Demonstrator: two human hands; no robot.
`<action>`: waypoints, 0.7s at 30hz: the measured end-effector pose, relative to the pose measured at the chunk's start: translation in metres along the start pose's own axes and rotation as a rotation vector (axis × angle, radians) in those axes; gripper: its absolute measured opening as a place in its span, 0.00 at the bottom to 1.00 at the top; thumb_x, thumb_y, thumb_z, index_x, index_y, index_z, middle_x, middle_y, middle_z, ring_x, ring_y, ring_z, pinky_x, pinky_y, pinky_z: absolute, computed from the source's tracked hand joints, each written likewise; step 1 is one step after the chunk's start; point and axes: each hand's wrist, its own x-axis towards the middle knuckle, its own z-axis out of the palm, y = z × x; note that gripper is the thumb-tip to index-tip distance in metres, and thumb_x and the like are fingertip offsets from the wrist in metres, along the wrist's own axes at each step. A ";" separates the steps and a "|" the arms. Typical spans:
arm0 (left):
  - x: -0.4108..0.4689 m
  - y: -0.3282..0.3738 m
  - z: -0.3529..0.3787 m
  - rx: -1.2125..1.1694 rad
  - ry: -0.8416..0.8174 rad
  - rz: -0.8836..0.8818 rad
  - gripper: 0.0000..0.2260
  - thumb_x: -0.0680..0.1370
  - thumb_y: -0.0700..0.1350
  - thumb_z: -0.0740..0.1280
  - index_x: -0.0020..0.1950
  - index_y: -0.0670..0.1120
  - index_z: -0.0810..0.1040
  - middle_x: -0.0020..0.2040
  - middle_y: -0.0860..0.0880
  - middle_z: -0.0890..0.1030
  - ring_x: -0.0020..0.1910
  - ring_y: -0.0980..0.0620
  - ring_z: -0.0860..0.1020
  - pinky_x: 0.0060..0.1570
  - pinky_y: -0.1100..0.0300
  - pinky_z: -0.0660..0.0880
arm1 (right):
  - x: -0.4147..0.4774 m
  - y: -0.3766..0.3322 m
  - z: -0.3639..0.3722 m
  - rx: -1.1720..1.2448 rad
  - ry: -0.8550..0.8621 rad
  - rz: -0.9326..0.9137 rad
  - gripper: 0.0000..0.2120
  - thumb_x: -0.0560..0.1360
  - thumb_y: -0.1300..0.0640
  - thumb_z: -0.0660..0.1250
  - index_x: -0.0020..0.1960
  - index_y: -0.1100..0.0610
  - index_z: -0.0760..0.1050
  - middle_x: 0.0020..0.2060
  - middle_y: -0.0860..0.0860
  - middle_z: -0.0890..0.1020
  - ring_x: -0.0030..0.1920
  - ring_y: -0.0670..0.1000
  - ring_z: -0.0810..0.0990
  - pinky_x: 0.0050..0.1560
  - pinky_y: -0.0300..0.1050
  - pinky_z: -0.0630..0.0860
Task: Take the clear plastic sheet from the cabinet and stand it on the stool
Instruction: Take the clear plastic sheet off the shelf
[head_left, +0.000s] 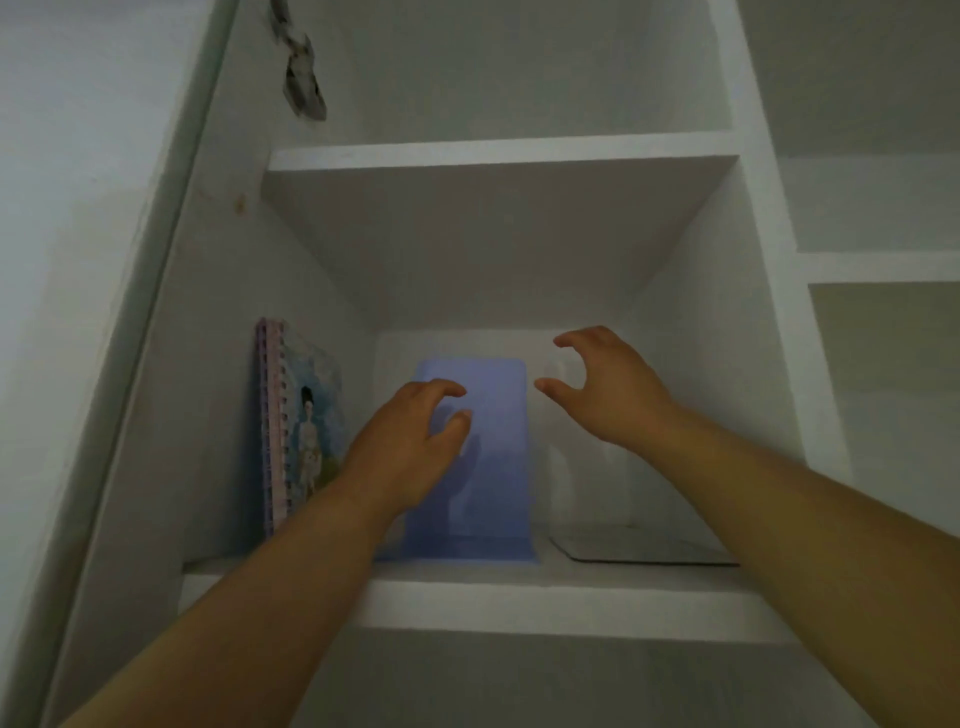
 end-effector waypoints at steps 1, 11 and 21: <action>0.000 -0.002 -0.001 -0.010 0.009 -0.018 0.14 0.79 0.50 0.60 0.63 0.51 0.71 0.66 0.47 0.72 0.62 0.49 0.71 0.56 0.62 0.65 | 0.001 0.003 0.002 -0.021 -0.012 0.005 0.27 0.74 0.46 0.66 0.69 0.56 0.65 0.68 0.55 0.68 0.66 0.56 0.68 0.63 0.46 0.65; 0.000 -0.004 0.001 -0.053 -0.018 0.008 0.13 0.79 0.50 0.59 0.63 0.53 0.71 0.65 0.49 0.72 0.61 0.51 0.71 0.54 0.63 0.63 | 0.006 0.021 0.009 -0.198 -0.118 0.120 0.33 0.73 0.41 0.63 0.72 0.57 0.60 0.70 0.58 0.64 0.69 0.59 0.63 0.68 0.58 0.62; -0.004 -0.002 0.000 -0.090 -0.036 0.013 0.13 0.79 0.50 0.59 0.63 0.53 0.70 0.65 0.51 0.71 0.56 0.58 0.68 0.53 0.64 0.63 | 0.002 0.012 0.004 -0.153 0.015 0.027 0.32 0.70 0.38 0.66 0.68 0.52 0.66 0.64 0.55 0.71 0.65 0.57 0.67 0.65 0.58 0.65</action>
